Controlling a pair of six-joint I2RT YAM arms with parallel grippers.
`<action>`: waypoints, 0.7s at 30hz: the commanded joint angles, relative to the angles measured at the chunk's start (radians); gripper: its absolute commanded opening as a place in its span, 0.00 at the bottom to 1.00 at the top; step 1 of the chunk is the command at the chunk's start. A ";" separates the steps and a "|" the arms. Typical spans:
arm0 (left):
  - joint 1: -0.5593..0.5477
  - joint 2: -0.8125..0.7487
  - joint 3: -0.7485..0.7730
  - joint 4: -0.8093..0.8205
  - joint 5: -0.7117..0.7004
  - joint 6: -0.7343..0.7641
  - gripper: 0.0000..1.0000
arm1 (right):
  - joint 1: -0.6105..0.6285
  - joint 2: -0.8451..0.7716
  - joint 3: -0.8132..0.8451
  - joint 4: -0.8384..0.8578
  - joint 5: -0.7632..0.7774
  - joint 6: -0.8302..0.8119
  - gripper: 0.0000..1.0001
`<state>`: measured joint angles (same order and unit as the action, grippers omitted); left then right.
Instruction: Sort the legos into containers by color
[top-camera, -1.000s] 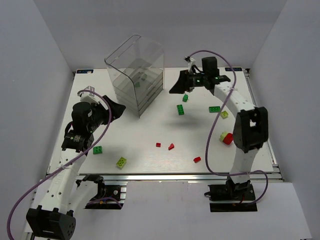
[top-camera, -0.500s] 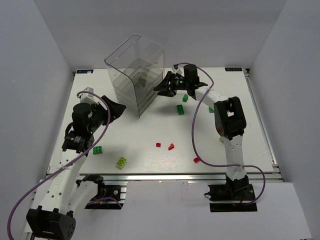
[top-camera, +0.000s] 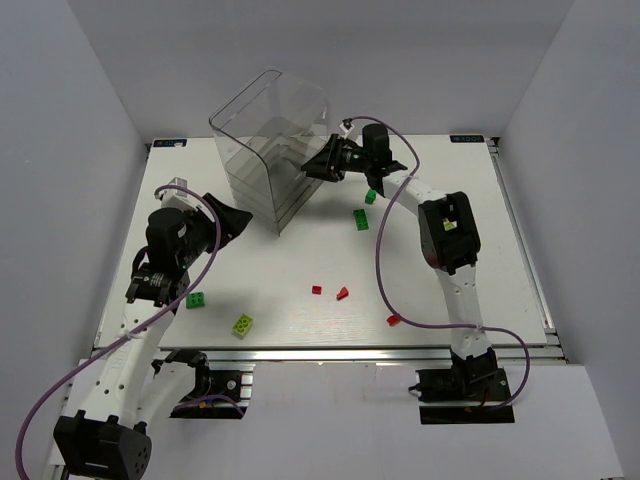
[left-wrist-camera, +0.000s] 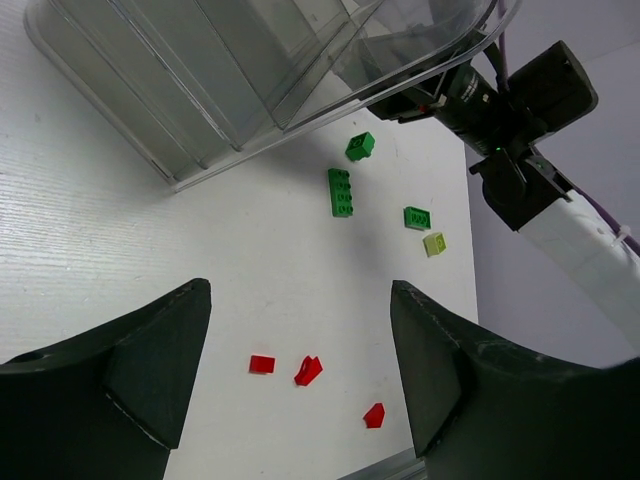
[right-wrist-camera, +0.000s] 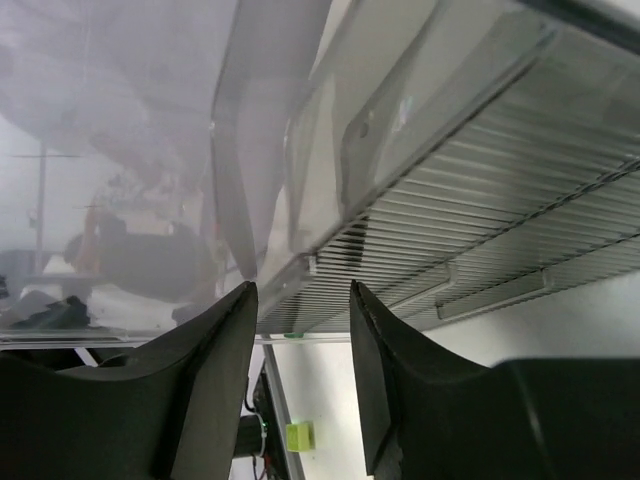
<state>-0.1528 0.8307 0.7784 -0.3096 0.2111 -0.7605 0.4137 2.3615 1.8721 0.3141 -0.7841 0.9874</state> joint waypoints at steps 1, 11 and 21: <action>-0.004 0.001 0.018 -0.002 0.014 -0.010 0.82 | 0.008 0.031 0.058 0.086 0.009 -0.006 0.46; -0.013 0.027 0.031 0.014 0.034 -0.014 0.78 | 0.010 0.038 0.048 0.195 -0.010 -0.001 0.08; -0.022 0.130 0.050 0.115 0.125 -0.011 0.79 | -0.024 -0.148 -0.201 0.393 -0.052 0.071 0.00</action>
<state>-0.1623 0.9588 0.7956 -0.2569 0.2932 -0.7727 0.4011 2.3299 1.7245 0.5835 -0.7902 1.0752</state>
